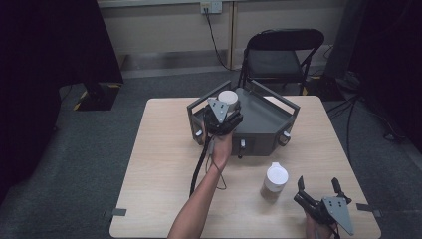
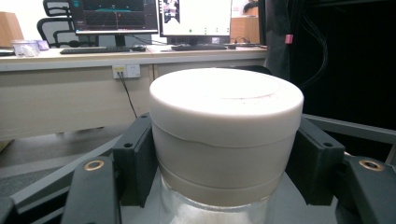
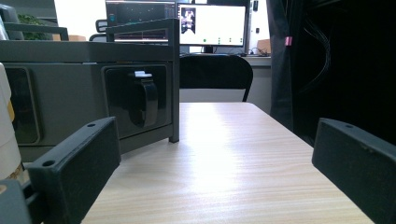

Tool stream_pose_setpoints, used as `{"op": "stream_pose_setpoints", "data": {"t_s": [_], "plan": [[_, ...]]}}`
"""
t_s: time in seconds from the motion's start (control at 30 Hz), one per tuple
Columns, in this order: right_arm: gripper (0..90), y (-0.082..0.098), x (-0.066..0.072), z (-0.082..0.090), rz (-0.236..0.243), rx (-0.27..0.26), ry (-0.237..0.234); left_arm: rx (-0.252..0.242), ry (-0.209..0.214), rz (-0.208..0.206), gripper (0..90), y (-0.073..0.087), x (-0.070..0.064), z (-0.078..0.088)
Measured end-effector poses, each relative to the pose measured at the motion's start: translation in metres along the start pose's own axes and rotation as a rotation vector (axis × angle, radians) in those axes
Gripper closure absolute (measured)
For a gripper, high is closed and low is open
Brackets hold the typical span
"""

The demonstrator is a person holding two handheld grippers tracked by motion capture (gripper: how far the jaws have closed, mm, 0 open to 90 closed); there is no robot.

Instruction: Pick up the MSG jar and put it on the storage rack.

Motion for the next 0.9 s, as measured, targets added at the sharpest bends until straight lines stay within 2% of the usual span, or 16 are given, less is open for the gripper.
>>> {"op": "stream_pose_setpoints", "data": {"t_s": [0.17, 0.23, 0.67, 0.8, 0.83, 0.9], "plan": [[0.2, -0.0002, -0.0001, -0.0002, 0.001, 0.002, -0.001, -0.003, 0.001, -0.004, 34.1, 0.001, 0.0004, -0.0001], [0.2, -0.0003, -0.0002, -0.0002, 0.0, 0.003, -0.002, -0.004, 0.006, 0.007, 34.1, 0.0015, 0.0011, -0.0013], [0.2, -0.0005, -0.0003, -0.0004, -0.003, 0.005, 0.0, -0.003, 0.019, 0.016, 34.0, 0.0016, 0.0049, -0.0028], [0.3, -0.0005, -0.0001, -0.0005, -0.003, 0.005, 0.001, -0.003, 0.019, 0.005, 33.7, 0.0011, 0.0044, -0.0035], [0.3, -0.0005, -0.0001, -0.0005, -0.003, 0.005, 0.002, -0.006, 0.022, 0.005, 32.8, 0.0014, 0.0046, -0.0037], [0.3, -0.0005, -0.0001, -0.0004, -0.002, 0.004, 0.002, -0.006, -0.009, 0.003, 17.2, 0.0012, 0.0015, -0.0047]]}}
Point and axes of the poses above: each handheld gripper's, and its own axes: z roughly backward along the jaws, y roughly out of its underside, x roughly to its left, the point moved 6 cm from there along -z, roughly forward along the jaws, and after that the axes turned 2 degrees about -z, right-handed, at the moved point
